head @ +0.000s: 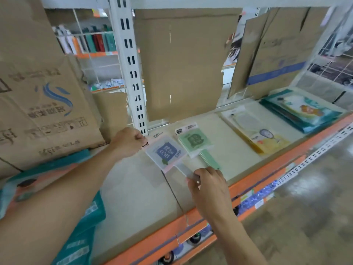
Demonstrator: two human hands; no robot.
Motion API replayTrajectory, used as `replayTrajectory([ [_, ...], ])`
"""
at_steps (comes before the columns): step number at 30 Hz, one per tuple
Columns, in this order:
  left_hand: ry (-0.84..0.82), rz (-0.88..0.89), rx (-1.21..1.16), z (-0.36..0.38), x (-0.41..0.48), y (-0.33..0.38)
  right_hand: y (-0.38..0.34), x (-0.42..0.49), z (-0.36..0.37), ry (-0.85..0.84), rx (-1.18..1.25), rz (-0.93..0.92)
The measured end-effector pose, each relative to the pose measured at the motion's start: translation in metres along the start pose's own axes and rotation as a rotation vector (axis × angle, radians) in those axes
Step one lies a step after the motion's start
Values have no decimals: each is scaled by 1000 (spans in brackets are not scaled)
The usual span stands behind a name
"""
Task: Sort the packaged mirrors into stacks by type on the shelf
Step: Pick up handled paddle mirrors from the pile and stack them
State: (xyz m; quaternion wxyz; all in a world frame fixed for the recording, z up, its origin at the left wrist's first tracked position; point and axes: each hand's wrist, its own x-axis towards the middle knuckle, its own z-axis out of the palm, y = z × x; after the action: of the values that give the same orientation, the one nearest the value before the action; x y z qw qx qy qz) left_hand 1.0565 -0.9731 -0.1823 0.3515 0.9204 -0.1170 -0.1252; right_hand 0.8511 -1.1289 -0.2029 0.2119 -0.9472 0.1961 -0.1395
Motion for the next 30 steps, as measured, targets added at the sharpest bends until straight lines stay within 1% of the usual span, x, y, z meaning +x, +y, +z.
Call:
replayTrajectory([
  [4, -27, 51, -7, 24, 22, 26, 19, 6, -6, 28, 1, 33],
  [6, -32, 71, -5, 35, 32, 37, 29, 10, -8, 70, -3, 44],
  [10, -3, 121, 41, 55, 47, 58, 46, 23, -8, 157, -22, 54],
  [13, 23, 168, 82, 66, 55, 69, 54, 30, -7, 192, -26, 50],
  [17, 63, 190, 123, 74, 63, 74, 59, 35, 0, 230, -9, 46],
  [24, 77, 198, 88, 87, 67, 78, 67, 40, 8, 216, -5, 57],
  [30, 96, 151, 42, 90, 67, 74, 70, 40, 9, 176, 19, 58],
])
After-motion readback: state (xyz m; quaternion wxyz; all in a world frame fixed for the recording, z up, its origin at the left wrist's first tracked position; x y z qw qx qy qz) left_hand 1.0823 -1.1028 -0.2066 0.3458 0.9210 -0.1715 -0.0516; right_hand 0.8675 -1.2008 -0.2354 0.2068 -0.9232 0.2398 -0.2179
